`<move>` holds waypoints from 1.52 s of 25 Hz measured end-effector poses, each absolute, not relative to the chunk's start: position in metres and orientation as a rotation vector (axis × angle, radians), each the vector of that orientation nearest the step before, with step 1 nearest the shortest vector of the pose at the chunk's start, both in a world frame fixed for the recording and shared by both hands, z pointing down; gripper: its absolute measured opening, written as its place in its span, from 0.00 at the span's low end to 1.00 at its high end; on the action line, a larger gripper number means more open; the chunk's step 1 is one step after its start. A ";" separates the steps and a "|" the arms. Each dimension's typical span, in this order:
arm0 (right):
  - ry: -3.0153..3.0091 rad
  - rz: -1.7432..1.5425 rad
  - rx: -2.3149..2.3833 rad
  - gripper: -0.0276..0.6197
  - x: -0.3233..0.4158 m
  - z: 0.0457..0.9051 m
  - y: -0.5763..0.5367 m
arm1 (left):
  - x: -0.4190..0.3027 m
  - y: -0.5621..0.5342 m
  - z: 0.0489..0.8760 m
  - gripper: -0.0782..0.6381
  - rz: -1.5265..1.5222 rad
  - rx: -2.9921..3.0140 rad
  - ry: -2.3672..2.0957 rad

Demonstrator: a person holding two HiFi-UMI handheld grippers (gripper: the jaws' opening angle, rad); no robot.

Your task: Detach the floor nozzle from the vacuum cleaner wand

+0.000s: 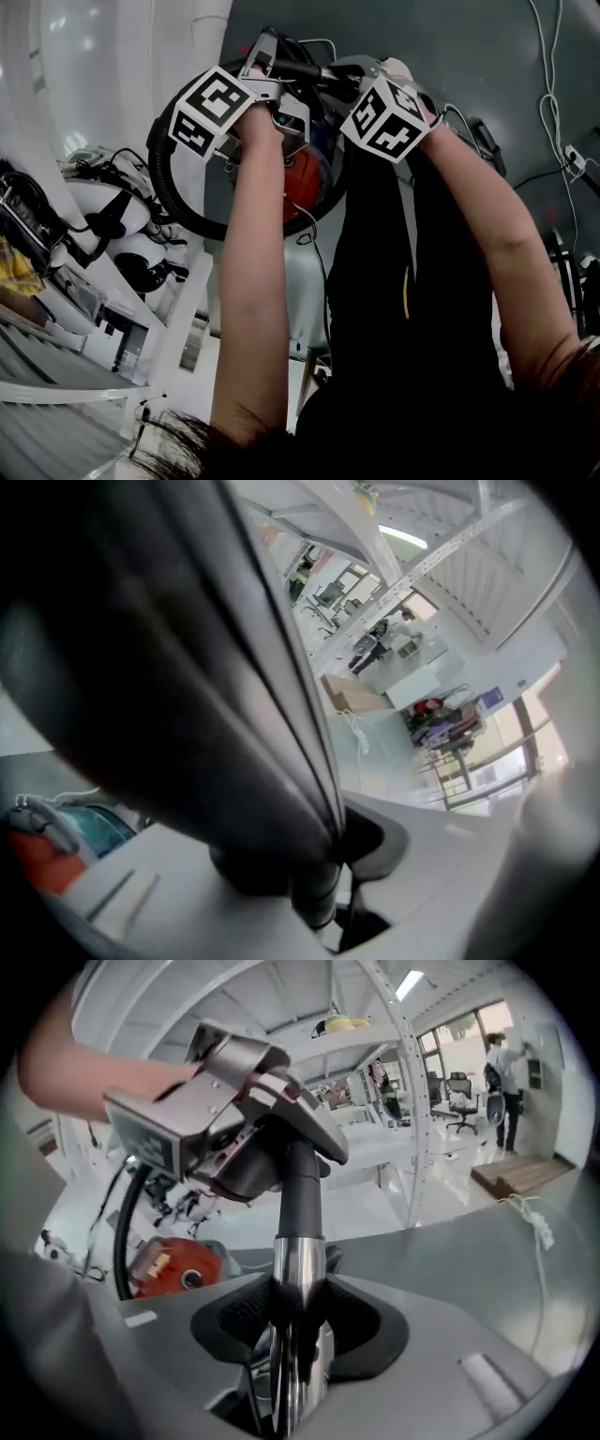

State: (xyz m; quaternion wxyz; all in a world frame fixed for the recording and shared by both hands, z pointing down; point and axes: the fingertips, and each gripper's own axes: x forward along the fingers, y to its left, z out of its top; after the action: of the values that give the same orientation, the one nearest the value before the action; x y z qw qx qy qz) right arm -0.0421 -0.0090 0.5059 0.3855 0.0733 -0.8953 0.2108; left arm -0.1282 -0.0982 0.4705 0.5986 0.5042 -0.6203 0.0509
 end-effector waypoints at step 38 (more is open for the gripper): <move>-2.079 0.477 0.213 0.31 -0.006 0.583 -0.015 | -0.184 -0.032 0.524 0.28 0.172 1.085 -1.634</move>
State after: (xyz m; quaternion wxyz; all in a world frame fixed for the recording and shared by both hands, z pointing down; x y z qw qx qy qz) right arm -0.0056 -0.0148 0.5835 0.4785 0.0873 -0.8516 0.1954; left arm -0.1836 -0.0319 0.5235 0.5533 0.4591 -0.6912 0.0727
